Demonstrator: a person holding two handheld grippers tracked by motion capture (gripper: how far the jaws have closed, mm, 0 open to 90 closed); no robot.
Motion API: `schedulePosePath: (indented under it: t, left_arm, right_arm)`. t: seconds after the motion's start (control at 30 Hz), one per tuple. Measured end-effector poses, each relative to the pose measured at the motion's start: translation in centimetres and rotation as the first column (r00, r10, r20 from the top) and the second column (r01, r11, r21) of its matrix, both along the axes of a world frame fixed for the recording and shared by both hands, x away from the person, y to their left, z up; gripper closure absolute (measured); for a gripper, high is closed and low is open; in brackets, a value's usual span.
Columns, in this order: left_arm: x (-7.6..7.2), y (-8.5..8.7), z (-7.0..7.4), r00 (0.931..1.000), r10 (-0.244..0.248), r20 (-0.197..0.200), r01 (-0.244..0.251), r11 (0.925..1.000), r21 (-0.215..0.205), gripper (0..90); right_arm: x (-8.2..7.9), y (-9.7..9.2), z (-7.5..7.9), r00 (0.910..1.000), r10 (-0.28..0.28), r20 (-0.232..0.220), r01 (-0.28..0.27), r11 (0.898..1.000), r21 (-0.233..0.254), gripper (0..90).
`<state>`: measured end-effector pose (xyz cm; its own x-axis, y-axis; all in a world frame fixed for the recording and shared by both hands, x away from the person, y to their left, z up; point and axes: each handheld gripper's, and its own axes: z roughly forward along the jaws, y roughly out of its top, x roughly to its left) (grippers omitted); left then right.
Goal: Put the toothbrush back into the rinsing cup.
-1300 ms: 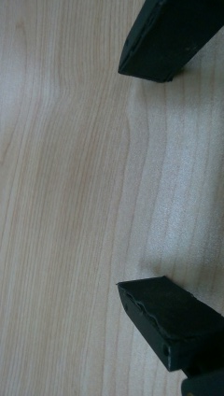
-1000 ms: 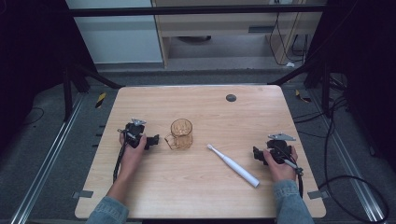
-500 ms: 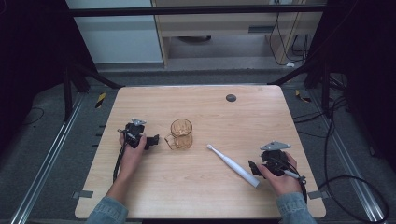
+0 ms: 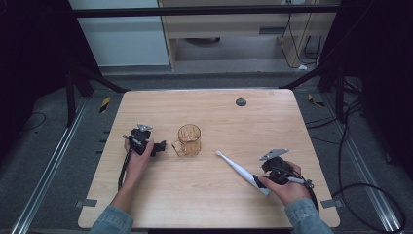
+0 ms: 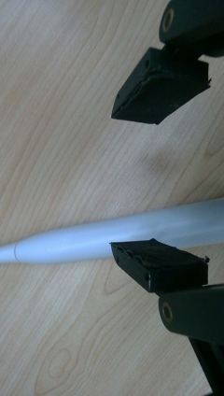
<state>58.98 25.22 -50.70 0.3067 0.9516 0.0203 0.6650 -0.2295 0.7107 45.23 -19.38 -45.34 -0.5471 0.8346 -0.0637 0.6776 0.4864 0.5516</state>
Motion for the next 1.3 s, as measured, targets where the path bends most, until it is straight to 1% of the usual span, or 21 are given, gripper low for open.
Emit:
schedulePosePath:
  t: [0.07,0.13,0.23,0.37,0.5,0.57,0.63,0.67,0.73,0.8,0.83,0.9,0.97,1.07,1.1,1.13,1.17,1.2,1.23,1.27,1.3]
  left_arm:
    - [0.0,0.0,0.0,1.0,0.0,0.0,0.0,1.0,0.0,0.0]
    - [0.0,0.0,0.0,1.0,0.0,0.0,0.0,1.0,0.0,0.0]
    - [0.0,0.0,0.0,1.0,0.0,0.0,0.0,1.0,0.0,0.0]
    - [0.0,0.0,0.0,1.0,0.0,0.0,0.0,1.0,0.0,0.0]
    - [0.0,0.0,0.0,1.0,0.002,0.001,-0.002,1.0,0.0,0.0]
    - [0.0,0.0,0.0,1.0,0.003,0.001,-0.003,1.0,0.0,0.0]
    - [0.0,0.0,0.0,1.0,0.003,0.001,-0.003,1.0,0.0,0.0]
    - [0.0,0.0,0.0,1.0,0.003,0.001,-0.003,1.0,0.0,0.0]
    - [0.0,0.0,0.0,1.0,0.003,0.001,-0.003,1.0,0.0,0.0]
    - [0.0,0.0,0.0,1.0,0.003,0.001,-0.003,1.0,-0.001,0.0]
    - [0.0,0.0,0.0,1.0,0.003,0.001,-0.003,1.0,0.0,0.0]
    - [0.0,0.0,0.0,1.0,0.003,0.001,-0.003,1.0,0.0,0.0]
    - [0.0,0.0,0.0,1.0,0.003,0.001,-0.003,1.0,0.0,0.0]
    - [0.0,0.0,0.0,1.0,0.003,0.001,-0.003,1.0,0.0,0.0]
    - [0.0,0.0,0.0,1.0,0.003,0.001,-0.003,1.0,-0.001,0.0]
    - [0.0,0.0,0.0,1.0,0.003,0.001,-0.003,1.0,-0.001,0.0]
    - [0.0,0.0,0.0,1.0,0.002,0.002,-0.002,1.0,-0.002,0.0]
    - [0.0,0.0,0.0,1.0,0.002,0.002,-0.002,1.0,-0.002,0.0]
    - [0.0,0.0,0.0,1.0,0.002,0.002,-0.002,1.0,-0.001,0.0]
    - [0.0,0.0,0.0,1.0,0.002,0.002,-0.002,1.0,-0.002,0.0]
    - [0.0,0.0,0.0,1.0,0.002,0.002,-0.002,1.0,-0.002,0.0]
  right_arm:
    - [0.3,0.2,0.0,0.9999,0.006,-0.015,-0.006,1.0,-0.002,32.2]
    - [0.5,0.6,0.1,0.9996,0.014,-0.026,-0.014,1.0,-0.01,36.4]
    - [0.9,1.2,0.5,0.9987,0.04,-0.033,-0.041,0.999,-0.019,38.2]
    - [1.6,2.2,0.7,0.9956,0.079,-0.051,-0.081,0.996,-0.045,39.5]
    - [2.0,2.7,0.8,0.9936,0.097,-0.058,-0.099,0.994,-0.045,41.4]
    - [2.4,3.4,1.1,0.9907,0.122,-0.06,-0.125,0.991,-0.049,42.0]
    - [2.5,3.6,1.1,0.9903,0.124,-0.063,-0.127,0.99,-0.052,42.1]
    - [2.7,4.1,1.1,0.9873,0.142,-0.071,-0.146,0.988,-0.055,41.8]
    - [2.7,4.5,1.0,0.9845,0.156,-0.08,-0.161,0.985,-0.063,40.5]
    - [2.9,4.8,0.9,0.9829,0.161,-0.088,-0.168,0.984,-0.066,37.8]
    - [3.0,4.9,0.7,0.9836,0.156,-0.09,-0.163,0.984,-0.072,36.7]
    - [3.3,5.1,0.4,0.9846,0.147,-0.096,-0.154,0.985,-0.072,36.9]
    - [3.7,5.4,0.0,0.9831,0.15,-0.104,-0.158,0.985,-0.07,36.7]
    - [4.0,6.0,-0.2,0.9788,0.169,-0.116,-0.179,0.98,-0.084,37.3]
    - [4.1,6.2,-0.3,0.9767,0.176,-0.122,-0.187,0.979,-0.083,38.3]
    - [4.1,6.2,-0.3,0.9767,0.176,-0.122,-0.187,0.979,-0.083,38.3]
    - [4.4,6.8,-0.5,0.9769,0.168,-0.132,-0.183,0.977,-0.109,39.9]
    - [4.4,6.8,-0.5,0.9769,0.168,-0.132,-0.183,0.977,-0.109,39.9]
    - [4.5,7.2,-0.6,0.9748,0.175,-0.138,-0.191,0.975,-0.11,42.1]
    - [4.6,7.3,-0.7,0.9743,0.174,-0.143,-0.189,0.976,-0.104,43.3]
    - [4.7,7.4,-0.8,0.9729,0.179,-0.147,-0.195,0.975,-0.109,44.5]
